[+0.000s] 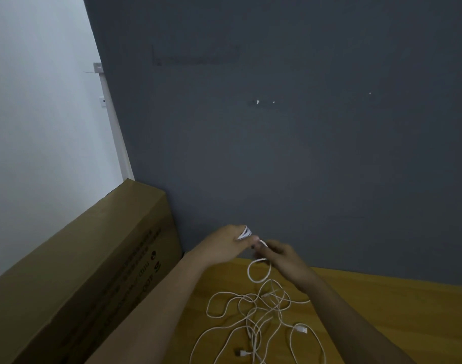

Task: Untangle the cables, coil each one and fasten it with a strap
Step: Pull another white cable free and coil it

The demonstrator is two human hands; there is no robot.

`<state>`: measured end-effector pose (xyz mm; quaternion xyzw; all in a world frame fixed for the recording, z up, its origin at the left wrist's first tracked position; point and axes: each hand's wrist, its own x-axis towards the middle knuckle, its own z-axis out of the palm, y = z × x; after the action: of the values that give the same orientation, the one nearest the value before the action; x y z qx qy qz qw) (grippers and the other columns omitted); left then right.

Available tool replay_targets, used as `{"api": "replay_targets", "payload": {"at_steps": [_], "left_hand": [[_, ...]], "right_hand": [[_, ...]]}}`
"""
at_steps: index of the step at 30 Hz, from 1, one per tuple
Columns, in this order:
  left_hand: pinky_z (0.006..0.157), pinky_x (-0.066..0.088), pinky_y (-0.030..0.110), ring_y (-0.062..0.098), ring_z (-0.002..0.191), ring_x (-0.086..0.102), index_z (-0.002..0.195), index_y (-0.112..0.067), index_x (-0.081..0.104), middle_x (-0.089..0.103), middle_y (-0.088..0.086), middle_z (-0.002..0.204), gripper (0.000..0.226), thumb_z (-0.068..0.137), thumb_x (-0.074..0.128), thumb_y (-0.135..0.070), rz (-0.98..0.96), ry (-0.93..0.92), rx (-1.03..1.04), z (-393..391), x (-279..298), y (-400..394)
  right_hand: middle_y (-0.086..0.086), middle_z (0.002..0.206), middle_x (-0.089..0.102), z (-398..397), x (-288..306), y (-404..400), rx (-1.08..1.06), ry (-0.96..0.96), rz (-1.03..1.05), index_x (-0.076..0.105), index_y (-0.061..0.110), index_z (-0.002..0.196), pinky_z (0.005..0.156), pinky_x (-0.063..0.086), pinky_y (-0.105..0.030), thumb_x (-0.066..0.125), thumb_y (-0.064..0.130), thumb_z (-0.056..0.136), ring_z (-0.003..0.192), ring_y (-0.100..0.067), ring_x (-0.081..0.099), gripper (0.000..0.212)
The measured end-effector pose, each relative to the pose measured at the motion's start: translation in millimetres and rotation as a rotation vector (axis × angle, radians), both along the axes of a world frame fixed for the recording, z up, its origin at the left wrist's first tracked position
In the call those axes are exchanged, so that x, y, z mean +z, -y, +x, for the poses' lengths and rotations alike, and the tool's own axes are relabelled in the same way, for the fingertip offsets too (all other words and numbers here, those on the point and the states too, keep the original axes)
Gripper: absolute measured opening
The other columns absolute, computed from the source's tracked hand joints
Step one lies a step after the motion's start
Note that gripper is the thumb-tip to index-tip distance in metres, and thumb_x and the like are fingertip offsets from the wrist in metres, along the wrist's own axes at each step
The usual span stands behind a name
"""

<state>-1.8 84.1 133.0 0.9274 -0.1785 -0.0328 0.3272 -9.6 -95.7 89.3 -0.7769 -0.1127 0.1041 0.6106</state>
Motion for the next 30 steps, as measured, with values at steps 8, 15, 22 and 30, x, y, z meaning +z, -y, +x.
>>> {"api": "replay_targets", "payload": {"at_steps": [8, 15, 22, 30], "left_hand": [[0.056, 0.034, 0.031, 0.025, 0.062, 0.050, 0.076, -0.006, 0.044, 0.049, 0.014, 0.069, 0.040, 0.099, 0.044, -0.039, -0.196, 0.175, 0.331, 8, 4, -21], [0.058, 0.037, 0.026, 0.018, 0.065, 0.048, 0.079, -0.001, 0.053, 0.049, 0.008, 0.069, 0.037, 0.100, 0.046, -0.031, -0.596, 0.221, 0.623, 17, 12, -35], [0.061, 0.039, 0.010, 0.005, 0.071, 0.055, 0.091, -0.007, 0.065, 0.061, 0.001, 0.081, 0.034, 0.099, 0.047, -0.034, -0.588, 0.234, 0.540, 17, 25, -31], [0.051, 0.032, 0.025, 0.006, 0.042, 0.035, 0.064, -0.020, 0.048, 0.037, -0.010, 0.047, 0.041, 0.099, 0.045, -0.040, -0.671, 0.067, 0.284, 5, 51, -17]], "right_hand": [[0.019, 0.065, 0.057, 5, -26, 11, -0.253, 0.103, 0.142, 0.069, 0.017, 0.098, 0.055, 0.038, -0.009, 0.049, 0.022, 0.098, 0.059, 0.004, 0.052, 0.020], [0.001, 0.084, 0.063, 13, -53, 38, -0.244, 0.144, -0.134, 0.063, 0.016, 0.082, 0.069, 0.041, -0.016, 0.049, 0.012, 0.099, 0.081, -0.010, 0.057, 0.023], [-0.002, 0.083, 0.068, 30, -31, 41, -0.231, 0.186, -0.313, 0.072, 0.008, 0.083, 0.071, 0.045, -0.023, 0.062, 0.010, 0.091, 0.082, -0.017, 0.062, 0.013], [0.001, 0.071, 0.069, 42, 1, 33, -0.474, 0.104, -0.063, 0.072, 0.009, 0.074, 0.066, 0.045, -0.022, 0.075, 0.014, 0.081, 0.073, -0.012, 0.065, 0.008]]}}
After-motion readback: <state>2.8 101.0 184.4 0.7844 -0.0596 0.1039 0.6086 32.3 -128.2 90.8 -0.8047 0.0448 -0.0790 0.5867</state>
